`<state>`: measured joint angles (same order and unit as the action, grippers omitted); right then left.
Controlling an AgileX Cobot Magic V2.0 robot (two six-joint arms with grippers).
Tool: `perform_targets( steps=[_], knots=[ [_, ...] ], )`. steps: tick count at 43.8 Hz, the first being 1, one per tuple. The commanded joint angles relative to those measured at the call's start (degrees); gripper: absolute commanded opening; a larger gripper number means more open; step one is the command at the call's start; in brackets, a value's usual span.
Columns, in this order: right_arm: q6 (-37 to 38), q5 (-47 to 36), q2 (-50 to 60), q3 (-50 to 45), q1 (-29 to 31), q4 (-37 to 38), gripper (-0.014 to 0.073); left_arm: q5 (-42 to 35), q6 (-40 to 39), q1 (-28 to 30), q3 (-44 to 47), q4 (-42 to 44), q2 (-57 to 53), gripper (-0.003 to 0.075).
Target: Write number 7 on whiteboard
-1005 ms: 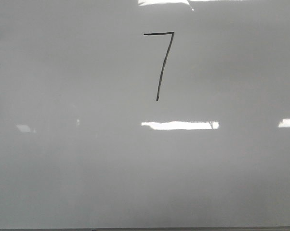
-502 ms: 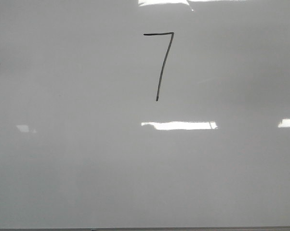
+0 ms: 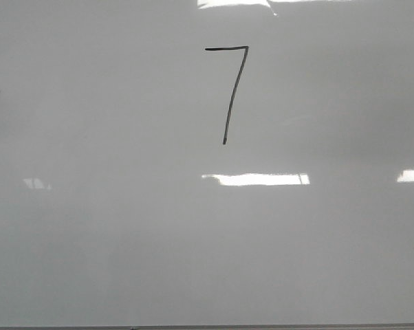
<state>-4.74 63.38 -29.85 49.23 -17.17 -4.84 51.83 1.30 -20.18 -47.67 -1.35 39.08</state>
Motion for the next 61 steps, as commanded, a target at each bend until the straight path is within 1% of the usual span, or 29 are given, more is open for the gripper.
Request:
perform_targets(
  steps=[1, 4, 6, 9, 14, 26, 55, 58, 61],
  knots=[
    [-0.04, -3.79, -0.18, 1.33, 0.33, 0.19, 0.0185, -3.95, -0.51, -0.5, -1.53, 0.05, -0.11, 0.0368],
    [-0.04, -3.79, -0.18, 1.33, 0.33, 0.19, 0.0064, -3.95, -0.51, -0.5, -1.53, 0.05, -0.11, 0.0364],
    [-0.04, -3.79, -0.18, 1.33, 0.33, 0.19, 0.0008, -3.95, -0.51, -0.5, -1.53, 0.05, -0.11, 0.0362],
    [-0.04, -3.83, -0.18, 1.33, 0.33, 0.17, -0.0065, -3.95, -0.51, -0.5, -1.53, 0.05, -0.11, 0.0337],
    [-0.04, -3.83, -0.18, 1.33, 0.33, 0.17, -0.0069, -3.95, -0.51, -0.5, -1.53, 0.05, -0.11, 0.0258],
    [-0.04, -3.44, -0.18, 1.33, 0.33, 0.17, -0.0069, -3.99, -0.51, -0.5, -1.53, 0.05, -0.11, -0.0018],
    [-0.04, -3.44, -0.18, 1.33, 0.33, 0.17, -0.0069, -4.21, -0.51, -0.5, -1.23, -0.07, -0.92, -0.002],
    [-0.04, -3.43, -0.18, 1.33, 0.33, 0.17, -0.0069, -5.51, 0.83, 1.65, -0.47, 3.58, -2.66, -0.002],
    [-0.04, -3.37, -0.18, 1.33, 0.33, 0.17, -0.0069, -7.64, 0.83, 4.41, 1.63, 4.37, -5.16, -0.002]
  ],
)
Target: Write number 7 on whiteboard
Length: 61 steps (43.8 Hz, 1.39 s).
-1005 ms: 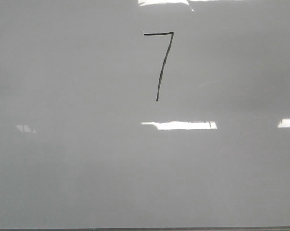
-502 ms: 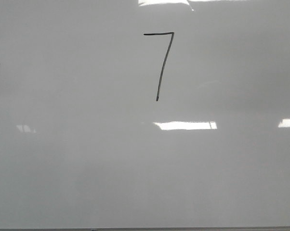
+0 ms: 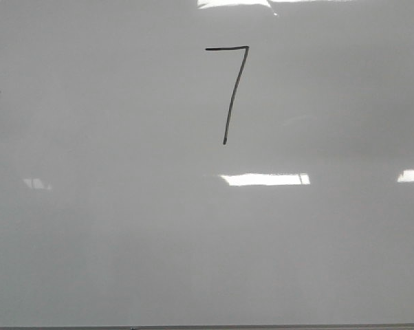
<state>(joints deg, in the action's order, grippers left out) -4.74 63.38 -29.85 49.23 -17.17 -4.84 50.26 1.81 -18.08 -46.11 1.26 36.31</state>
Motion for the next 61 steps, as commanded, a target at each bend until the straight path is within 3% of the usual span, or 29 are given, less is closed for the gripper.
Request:
perform_targets(
  steps=[1, 10, 20, 36, 61],
  knots=[
    [-0.04, -3.37, -0.18, 1.33, 0.33, 0.17, -0.0069, -7.36, 0.32, 3.5, 1.2, 1.36, -3.62, -0.002],
    [-0.04, -3.37, -0.18, 1.33, 0.33, 0.17, -0.0069, -21.44, 0.83, 10.96, 14.68, -1.62, -16.0, -0.002],
    [-0.04, -3.37, -0.18, 1.33, 0.33, 0.17, -0.0069, -34.69, 0.83, 15.37, 30.92, -1.62, -30.92, -0.002],
    [-0.04, -3.37, -0.18, 1.33, 0.33, 0.17, -0.0069, -52.12, 0.83, 17.35, 46.72, -1.97, -37.5, -0.002],
    [-0.04, -3.22, -0.18, 1.33, 0.33, 0.17, -0.0069, -53.11, 0.83, 18.7, 46.58, -1.97, -37.5, -0.002]
  ],
)
